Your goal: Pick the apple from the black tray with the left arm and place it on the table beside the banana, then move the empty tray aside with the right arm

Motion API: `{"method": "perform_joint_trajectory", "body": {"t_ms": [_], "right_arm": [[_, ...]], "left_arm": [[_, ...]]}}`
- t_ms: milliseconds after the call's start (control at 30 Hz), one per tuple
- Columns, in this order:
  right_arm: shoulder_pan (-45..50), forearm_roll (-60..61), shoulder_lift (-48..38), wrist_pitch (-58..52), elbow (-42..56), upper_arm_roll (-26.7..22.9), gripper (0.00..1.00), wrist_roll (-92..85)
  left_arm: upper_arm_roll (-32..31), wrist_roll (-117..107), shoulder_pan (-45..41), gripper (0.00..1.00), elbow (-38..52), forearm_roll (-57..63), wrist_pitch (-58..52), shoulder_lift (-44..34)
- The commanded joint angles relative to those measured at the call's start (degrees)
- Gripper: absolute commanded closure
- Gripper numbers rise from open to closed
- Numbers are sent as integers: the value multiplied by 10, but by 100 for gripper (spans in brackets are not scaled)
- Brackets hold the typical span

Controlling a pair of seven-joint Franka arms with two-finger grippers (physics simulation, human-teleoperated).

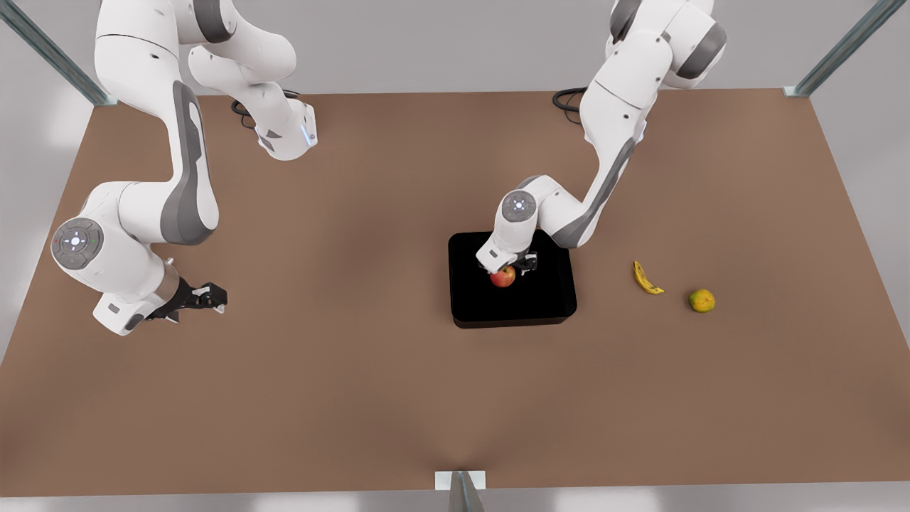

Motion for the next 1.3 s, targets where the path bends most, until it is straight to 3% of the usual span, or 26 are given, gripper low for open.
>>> {"method": "perform_joint_trajectory", "body": {"t_ms": [0, 800, 833, 867, 1033, 1133, 1267], "right_arm": [[0, 1, -1, 0, 0, 0, 0, -3], [-1, 2, -1, -1, 2, 0, 0, -3], [-1, 2, -1, -1, 2, 0, 0, -3], [-1, 2, -1, -1, 2, 0, 0, -3], [-1, 2, -1, -1, 2, 0, 0, -3], [-1, 2, -1, -1, 2, 0, 0, -3], [10, 4, -10, -36, 32, 10, 0, 21]], "left_arm": [[0, -66, 0, 0, 1, 3, 15, 2], [9, -66, -2, 0, -3, 5, 69, 60], [9, -68, -2, 11, -3, 5, 71, 60], [9, -76, -2, 30, -3, 5, 71, 60], [10, -76, -1, 32, -1, 13, 64, 45], [13, 24, 23, 30, 16, 6, -159, -75], [13, 283, 189, 29, 54, -47, -314, -149]]}}
